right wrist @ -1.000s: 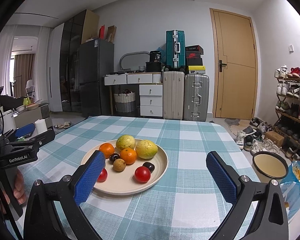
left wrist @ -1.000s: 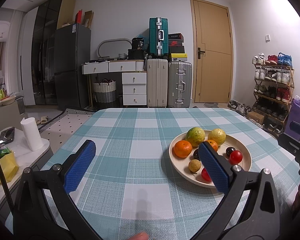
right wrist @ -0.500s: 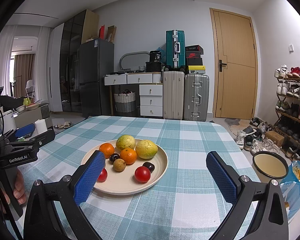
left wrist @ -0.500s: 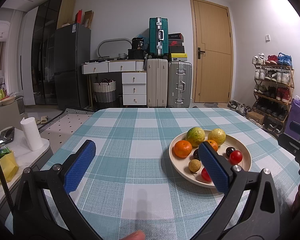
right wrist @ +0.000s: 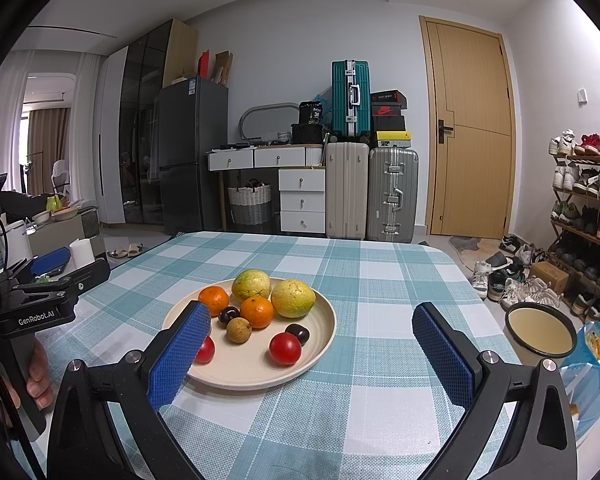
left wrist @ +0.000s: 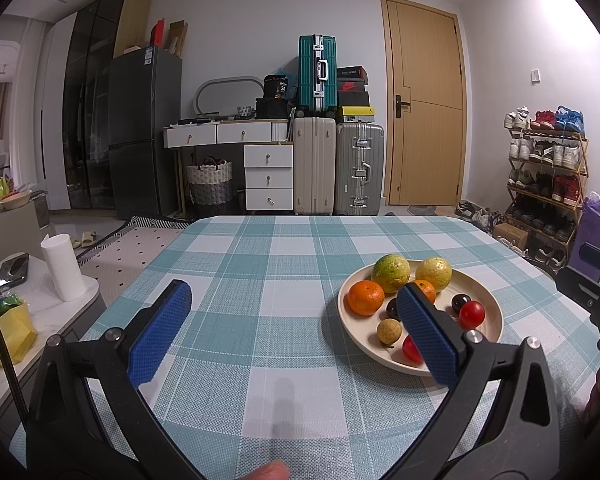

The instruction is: Organize fruits

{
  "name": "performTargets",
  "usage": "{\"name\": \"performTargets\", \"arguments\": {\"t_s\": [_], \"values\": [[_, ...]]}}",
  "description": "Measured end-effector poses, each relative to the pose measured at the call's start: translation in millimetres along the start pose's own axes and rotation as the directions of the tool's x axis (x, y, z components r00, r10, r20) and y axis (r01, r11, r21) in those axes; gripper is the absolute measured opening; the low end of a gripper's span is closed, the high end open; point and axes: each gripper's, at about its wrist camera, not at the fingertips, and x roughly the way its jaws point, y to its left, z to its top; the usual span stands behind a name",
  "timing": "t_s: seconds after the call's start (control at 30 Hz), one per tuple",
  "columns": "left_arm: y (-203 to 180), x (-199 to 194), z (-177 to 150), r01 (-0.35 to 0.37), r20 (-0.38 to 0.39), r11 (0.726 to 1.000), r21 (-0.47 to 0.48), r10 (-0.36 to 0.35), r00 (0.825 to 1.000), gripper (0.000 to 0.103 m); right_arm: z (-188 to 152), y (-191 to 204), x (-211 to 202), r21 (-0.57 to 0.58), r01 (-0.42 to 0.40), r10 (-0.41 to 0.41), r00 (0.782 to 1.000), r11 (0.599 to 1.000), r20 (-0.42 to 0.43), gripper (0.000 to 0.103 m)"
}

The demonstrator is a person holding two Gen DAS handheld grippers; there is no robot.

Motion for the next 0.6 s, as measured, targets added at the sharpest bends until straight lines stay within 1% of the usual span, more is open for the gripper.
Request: {"name": "performTargets", "arguments": {"t_s": [0.6], "values": [[-0.1, -0.5, 0.0, 0.003, 0.000, 1.000, 0.000, -0.003, 1.000, 0.103, -0.1, -0.2, 0.2, 0.000, 0.000, 0.000, 1.000, 1.000, 0.000, 0.103]]}}
